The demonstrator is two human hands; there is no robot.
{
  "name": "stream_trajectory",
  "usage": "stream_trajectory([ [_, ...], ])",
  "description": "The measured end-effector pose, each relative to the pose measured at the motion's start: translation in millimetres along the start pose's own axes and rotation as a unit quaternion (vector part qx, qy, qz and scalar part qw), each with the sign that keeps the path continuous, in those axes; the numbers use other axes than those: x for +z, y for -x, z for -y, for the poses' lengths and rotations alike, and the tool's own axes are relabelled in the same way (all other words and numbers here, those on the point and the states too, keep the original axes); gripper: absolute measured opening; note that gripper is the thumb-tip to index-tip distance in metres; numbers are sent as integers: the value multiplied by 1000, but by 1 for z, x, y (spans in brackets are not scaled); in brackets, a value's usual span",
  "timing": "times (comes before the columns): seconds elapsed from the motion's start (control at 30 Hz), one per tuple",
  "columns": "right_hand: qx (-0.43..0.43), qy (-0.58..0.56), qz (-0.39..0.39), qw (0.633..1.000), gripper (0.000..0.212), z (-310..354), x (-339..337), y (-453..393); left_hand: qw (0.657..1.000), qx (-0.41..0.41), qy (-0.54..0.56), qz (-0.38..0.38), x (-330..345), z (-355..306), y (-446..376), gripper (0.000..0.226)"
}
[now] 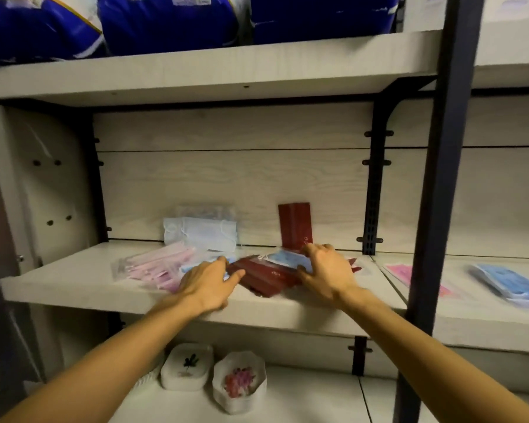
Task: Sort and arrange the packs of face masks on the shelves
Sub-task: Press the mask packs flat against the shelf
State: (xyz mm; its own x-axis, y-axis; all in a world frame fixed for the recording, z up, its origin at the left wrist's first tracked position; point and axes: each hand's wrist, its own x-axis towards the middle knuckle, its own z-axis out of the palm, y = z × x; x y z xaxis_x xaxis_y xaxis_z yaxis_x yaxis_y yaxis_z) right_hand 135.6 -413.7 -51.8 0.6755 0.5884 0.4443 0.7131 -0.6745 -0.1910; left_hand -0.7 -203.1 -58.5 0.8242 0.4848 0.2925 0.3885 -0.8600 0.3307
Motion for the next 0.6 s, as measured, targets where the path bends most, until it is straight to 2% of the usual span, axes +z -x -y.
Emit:
stream_trajectory([
  [0.07, 11, 20, 31, 999, 40, -7, 8, -22, 999, 26, -35, -30, 3, -2, -24, 41],
  [0.17, 40, 25, 31, 998, 42, -18, 21, -56, 999, 9, -53, 3, 12, -6, -54, 50],
  [0.27, 80, 3, 51, 995, 54, -27, 29, -81, 997, -38, -53, 42, 25, -11, -74, 64],
  [0.37, 101, -22, 100, 990, 71, -37, 42, -94, 985, -109, 105, 86, 31, -20, -81, 61],
  [0.47, 127, -33, 114, 985, 59, -41, 49, -95, 960, -141, 226, 88, 35, -22, -94, 56],
  [0.6, 157, -50, 82, 983, 48, -40, 49, -96, 941, -161, 288, 73, 48, -23, -106, 53],
])
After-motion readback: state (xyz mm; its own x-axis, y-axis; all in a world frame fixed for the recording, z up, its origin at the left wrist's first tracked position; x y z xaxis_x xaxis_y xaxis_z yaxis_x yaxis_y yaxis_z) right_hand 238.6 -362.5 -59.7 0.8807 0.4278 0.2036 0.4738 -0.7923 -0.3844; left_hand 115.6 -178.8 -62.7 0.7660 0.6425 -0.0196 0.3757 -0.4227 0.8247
